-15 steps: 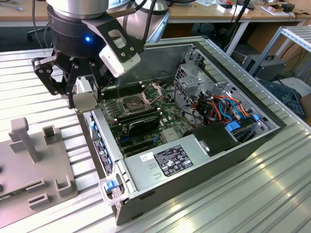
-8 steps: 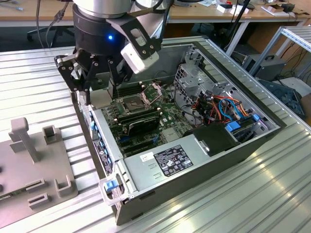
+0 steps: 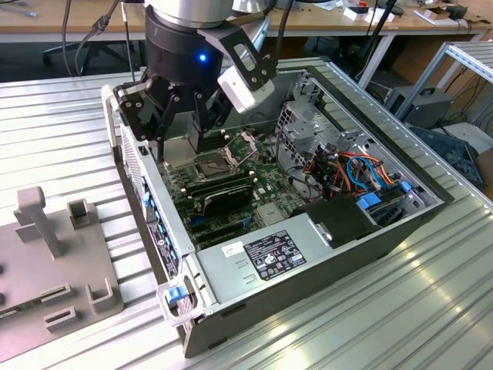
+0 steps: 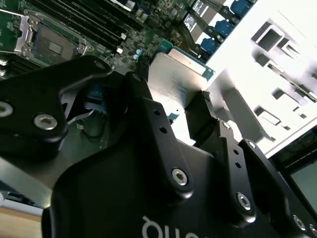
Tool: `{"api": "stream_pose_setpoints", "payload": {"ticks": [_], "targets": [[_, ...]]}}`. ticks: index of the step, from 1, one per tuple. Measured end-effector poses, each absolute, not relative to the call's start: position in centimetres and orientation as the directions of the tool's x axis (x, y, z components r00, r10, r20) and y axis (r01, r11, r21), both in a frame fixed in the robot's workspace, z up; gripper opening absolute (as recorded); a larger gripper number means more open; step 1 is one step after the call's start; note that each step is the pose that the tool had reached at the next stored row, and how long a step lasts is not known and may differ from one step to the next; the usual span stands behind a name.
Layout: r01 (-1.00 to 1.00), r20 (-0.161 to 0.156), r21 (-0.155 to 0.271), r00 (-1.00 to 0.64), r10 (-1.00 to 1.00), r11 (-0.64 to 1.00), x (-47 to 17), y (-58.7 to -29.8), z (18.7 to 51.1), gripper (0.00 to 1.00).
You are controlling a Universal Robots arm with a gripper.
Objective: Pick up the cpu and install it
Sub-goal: 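Pick up the cpu and move it towards the insertion slot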
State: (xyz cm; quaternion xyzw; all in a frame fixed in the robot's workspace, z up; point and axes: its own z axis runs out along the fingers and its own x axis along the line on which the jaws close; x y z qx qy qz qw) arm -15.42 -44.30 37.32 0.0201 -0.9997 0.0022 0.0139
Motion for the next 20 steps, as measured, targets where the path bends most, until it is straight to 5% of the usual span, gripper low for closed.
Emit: {"api": "stream_pose_setpoints", "payload": {"ticks": [20], "targets": [[-0.040,0.029,-0.004,-0.999,-0.040,0.999,-7.4,-44.3,37.3,0.55]]}}
